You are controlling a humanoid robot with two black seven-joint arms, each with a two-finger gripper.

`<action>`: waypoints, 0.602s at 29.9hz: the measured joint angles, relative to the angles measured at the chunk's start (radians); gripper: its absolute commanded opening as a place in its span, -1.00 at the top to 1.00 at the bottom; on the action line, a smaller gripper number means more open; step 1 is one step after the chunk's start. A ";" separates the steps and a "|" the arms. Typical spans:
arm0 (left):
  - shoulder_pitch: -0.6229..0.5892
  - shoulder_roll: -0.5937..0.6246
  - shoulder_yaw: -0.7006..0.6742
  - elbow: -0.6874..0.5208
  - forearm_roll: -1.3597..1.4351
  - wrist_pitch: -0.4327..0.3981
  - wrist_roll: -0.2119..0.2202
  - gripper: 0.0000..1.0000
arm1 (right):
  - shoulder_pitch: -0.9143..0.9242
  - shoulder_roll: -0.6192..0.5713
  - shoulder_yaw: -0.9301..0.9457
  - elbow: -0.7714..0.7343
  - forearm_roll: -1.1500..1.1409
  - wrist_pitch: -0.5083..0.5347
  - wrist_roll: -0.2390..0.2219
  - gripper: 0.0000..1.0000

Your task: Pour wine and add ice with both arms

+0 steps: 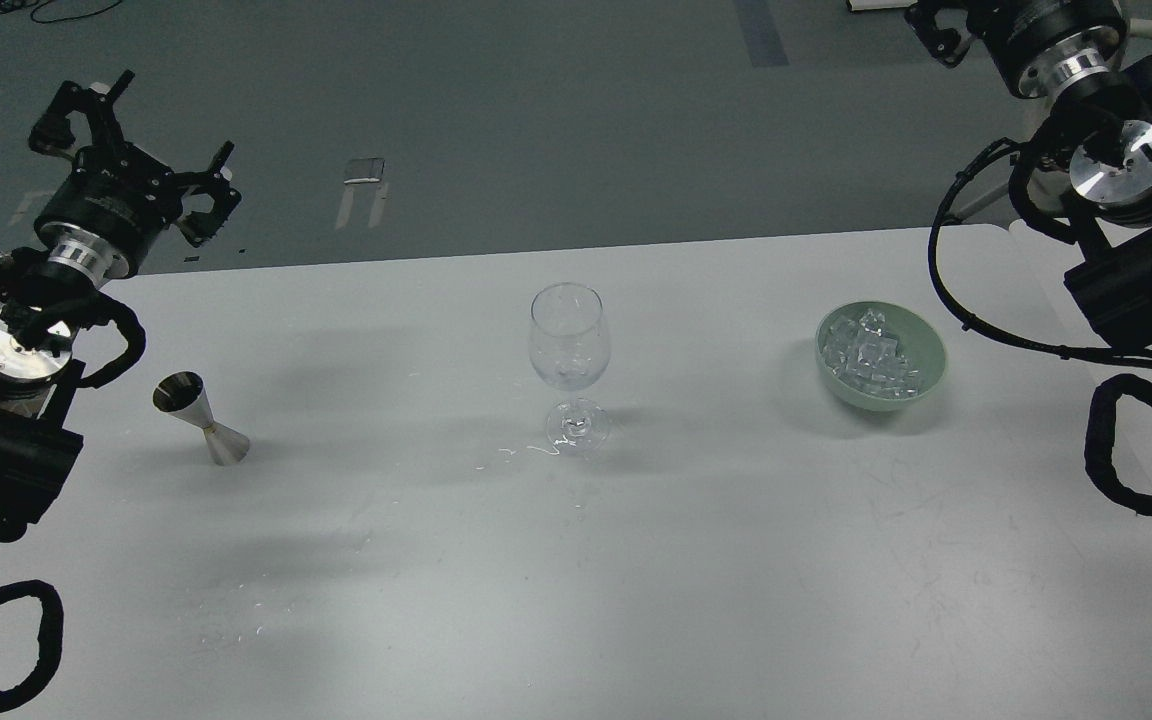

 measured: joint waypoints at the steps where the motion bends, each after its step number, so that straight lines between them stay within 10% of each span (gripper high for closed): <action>1: 0.000 0.001 0.001 0.000 0.000 0.000 0.000 -0.97 | -0.002 0.000 0.001 0.000 0.000 0.000 0.000 -1.00; 18: -0.055 -0.003 0.004 0.003 0.001 0.007 -0.006 -0.97 | -0.013 -0.002 0.005 0.009 0.001 -0.004 0.007 -1.00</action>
